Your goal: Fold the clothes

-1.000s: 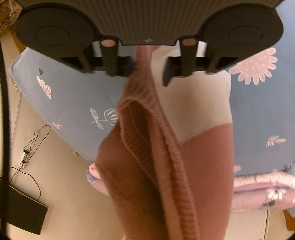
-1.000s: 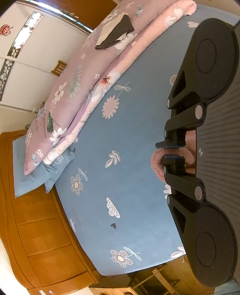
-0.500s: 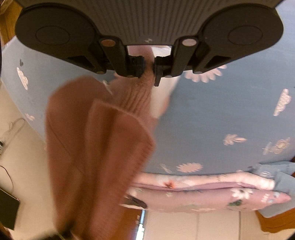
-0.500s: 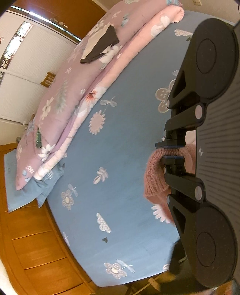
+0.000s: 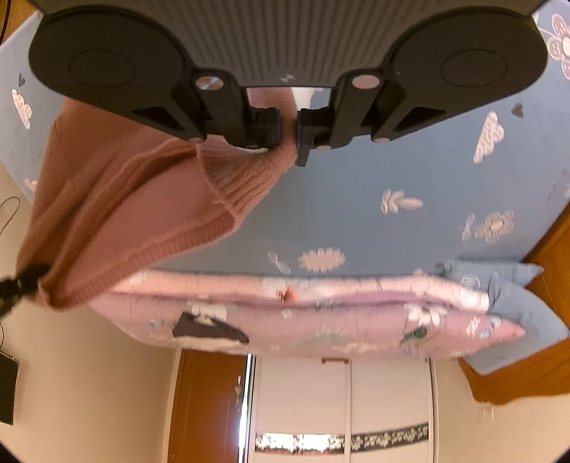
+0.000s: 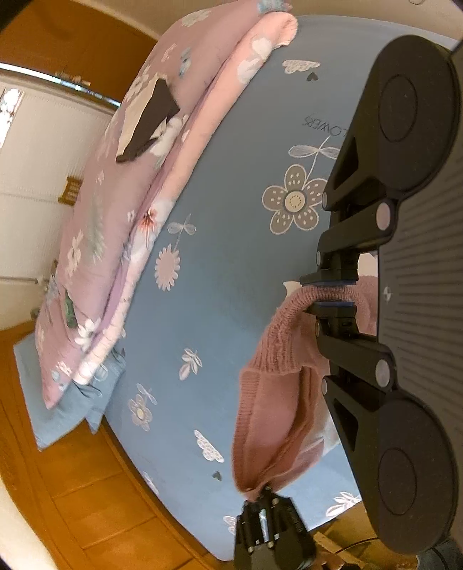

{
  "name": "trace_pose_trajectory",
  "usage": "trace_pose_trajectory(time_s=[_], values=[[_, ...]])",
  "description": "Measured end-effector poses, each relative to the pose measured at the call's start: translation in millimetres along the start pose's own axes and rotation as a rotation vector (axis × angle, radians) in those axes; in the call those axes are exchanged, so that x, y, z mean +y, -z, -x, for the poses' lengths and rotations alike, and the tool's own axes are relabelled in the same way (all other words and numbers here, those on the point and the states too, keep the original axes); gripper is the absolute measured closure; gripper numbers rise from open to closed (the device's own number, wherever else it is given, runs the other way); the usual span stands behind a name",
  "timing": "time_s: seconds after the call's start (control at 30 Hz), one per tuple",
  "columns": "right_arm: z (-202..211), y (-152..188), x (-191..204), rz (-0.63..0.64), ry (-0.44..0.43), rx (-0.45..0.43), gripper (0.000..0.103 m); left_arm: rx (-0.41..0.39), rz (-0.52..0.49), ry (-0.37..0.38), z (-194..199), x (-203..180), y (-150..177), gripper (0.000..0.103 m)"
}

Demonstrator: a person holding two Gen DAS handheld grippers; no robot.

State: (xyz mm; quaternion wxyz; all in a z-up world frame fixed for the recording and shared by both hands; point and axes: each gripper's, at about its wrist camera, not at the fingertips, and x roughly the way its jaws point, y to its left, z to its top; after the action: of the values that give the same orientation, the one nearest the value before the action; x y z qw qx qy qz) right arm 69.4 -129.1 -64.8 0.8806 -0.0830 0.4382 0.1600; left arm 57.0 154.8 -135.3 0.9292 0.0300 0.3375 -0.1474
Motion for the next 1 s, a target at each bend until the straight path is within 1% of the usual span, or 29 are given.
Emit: trace_pose_trajectory(time_s=[0.13, 0.23, 0.33, 0.53, 0.7, 0.83, 1.0], values=[[13.0, 9.3, -6.1, -0.03, 0.004, -0.025, 0.093, -0.026, -0.003, 0.008, 1.3, 0.0, -20.0, 0.098], [23.0, 15.2, -11.3, -0.043, 0.016, -0.045, 0.093, -0.055, -0.026, 0.008, 8.9, -4.5, -30.7, 0.098], [35.8, 21.7, -17.9, -0.068, 0.036, -0.077, 0.093, -0.094, -0.056, 0.002, 21.6, -13.8, -38.9, 0.098], [61.2, 35.1, -28.7, -0.118, 0.06, -0.124, 0.093, -0.167, -0.059, 0.022, 46.6, -26.1, -56.4, 0.098], [78.9, 45.0, -32.2, -0.133, 0.083, -0.155, 0.093, -0.211, -0.068, 0.04, 62.7, -33.0, -66.9, 0.098], [94.3, 49.3, -33.6, -0.151, 0.092, -0.192, 0.093, -0.235, -0.075, 0.035, 73.3, -38.4, -69.6, 0.098], [116.0, 50.8, -28.7, -0.132, 0.11, -0.243, 0.093, -0.262, -0.062, 0.034, 89.3, -41.0, -73.4, 0.098]])
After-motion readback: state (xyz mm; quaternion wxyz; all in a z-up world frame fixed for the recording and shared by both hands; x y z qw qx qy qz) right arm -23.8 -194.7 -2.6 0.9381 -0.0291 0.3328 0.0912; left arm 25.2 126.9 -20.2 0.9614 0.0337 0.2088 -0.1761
